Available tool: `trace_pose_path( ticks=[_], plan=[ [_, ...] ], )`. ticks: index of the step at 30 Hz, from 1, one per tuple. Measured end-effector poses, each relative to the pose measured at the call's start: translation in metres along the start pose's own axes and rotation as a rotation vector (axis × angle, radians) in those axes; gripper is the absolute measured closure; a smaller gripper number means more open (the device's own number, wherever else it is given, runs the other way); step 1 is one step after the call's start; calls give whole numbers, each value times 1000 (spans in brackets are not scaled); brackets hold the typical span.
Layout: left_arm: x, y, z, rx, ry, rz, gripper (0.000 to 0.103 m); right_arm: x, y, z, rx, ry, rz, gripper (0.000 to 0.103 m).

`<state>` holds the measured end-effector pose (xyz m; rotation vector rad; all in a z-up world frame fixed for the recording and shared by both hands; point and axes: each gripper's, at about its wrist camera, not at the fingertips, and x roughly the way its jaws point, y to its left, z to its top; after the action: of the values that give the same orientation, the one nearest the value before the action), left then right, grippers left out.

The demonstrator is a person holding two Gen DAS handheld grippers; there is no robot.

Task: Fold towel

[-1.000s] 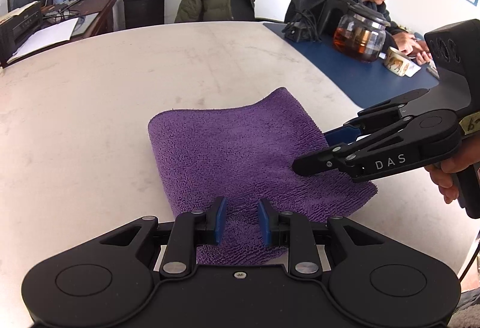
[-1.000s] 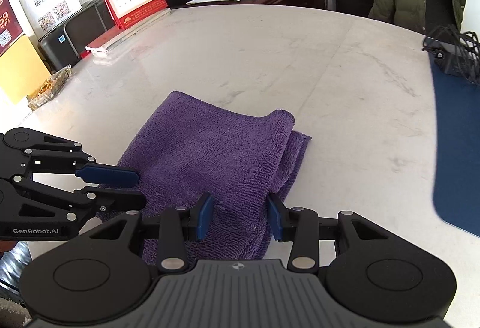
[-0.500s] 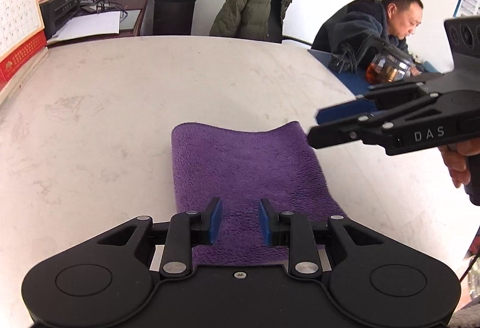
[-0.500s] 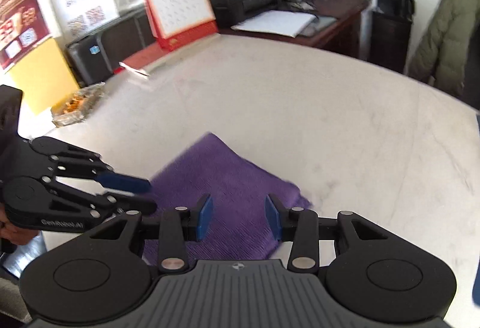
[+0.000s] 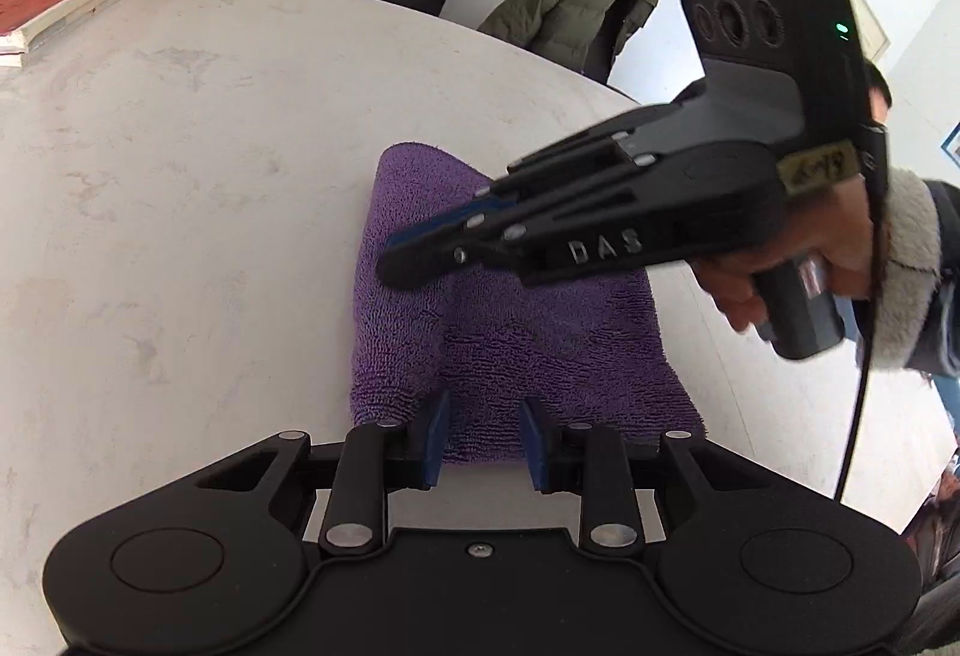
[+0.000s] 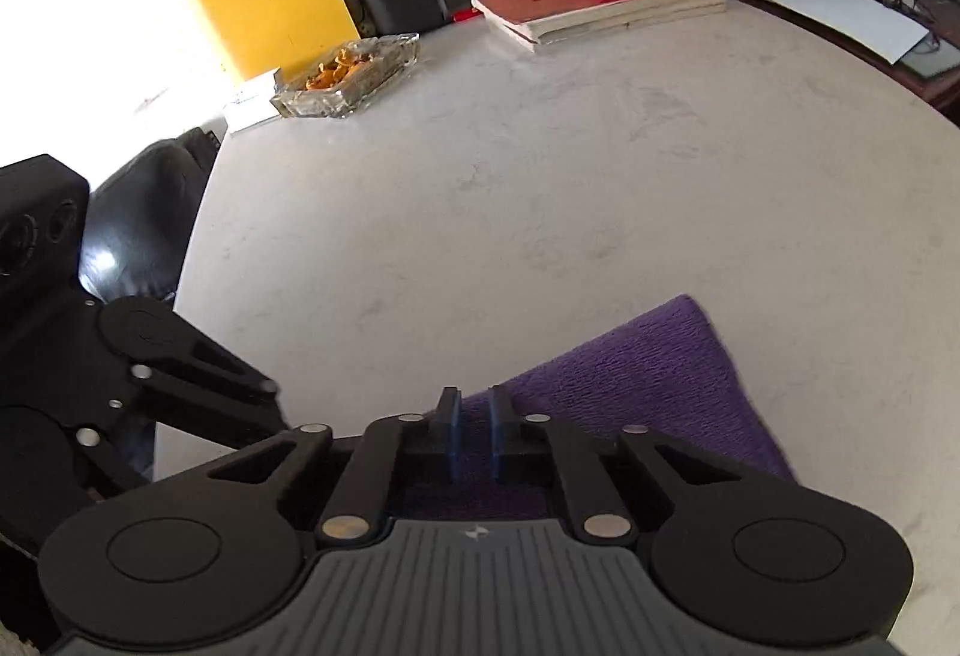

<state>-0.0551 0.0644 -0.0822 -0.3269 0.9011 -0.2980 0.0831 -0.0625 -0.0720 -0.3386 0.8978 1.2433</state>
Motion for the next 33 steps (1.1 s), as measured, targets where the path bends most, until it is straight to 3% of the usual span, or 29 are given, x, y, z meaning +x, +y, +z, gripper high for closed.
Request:
trace_pose_path(
  ticks=[4, 8, 11, 14, 16, 20, 22, 27, 31, 33],
  plan=[
    [-2, -2, -2, -13, 5, 18, 77, 6, -39, 12, 8, -46, -54, 103],
    [-2, -6, 0, -17, 12, 32, 77, 6, -43, 22, -22, -55, -112, 98],
    [-1, -8, -1, -22, 11, 43, 77, -16, -21, 23, -56, -105, -48, 98],
    [-1, -9, -2, -29, 7, 56, 77, -16, 9, 11, -193, -35, 7, 99],
    [-2, -10, -3, -30, 4, 65, 77, -6, 9, -2, -246, 8, -34, 100],
    [-6, -15, -7, -40, 17, 98, 77, -9, -25, -5, -94, -41, -83, 101],
    [-14, -20, -9, -53, 19, 111, 79, -11, -23, -5, -94, -44, -105, 100],
    [-27, -26, 8, -20, -84, 110, 71, -12, -13, -9, -129, -38, -115, 96],
    [1, -8, 10, -48, -43, 145, 75, -12, -12, -11, -113, -42, -121, 96],
    [-4, -4, 4, -47, -62, 148, 76, -12, -12, -11, -112, -39, -125, 96]
  ],
)
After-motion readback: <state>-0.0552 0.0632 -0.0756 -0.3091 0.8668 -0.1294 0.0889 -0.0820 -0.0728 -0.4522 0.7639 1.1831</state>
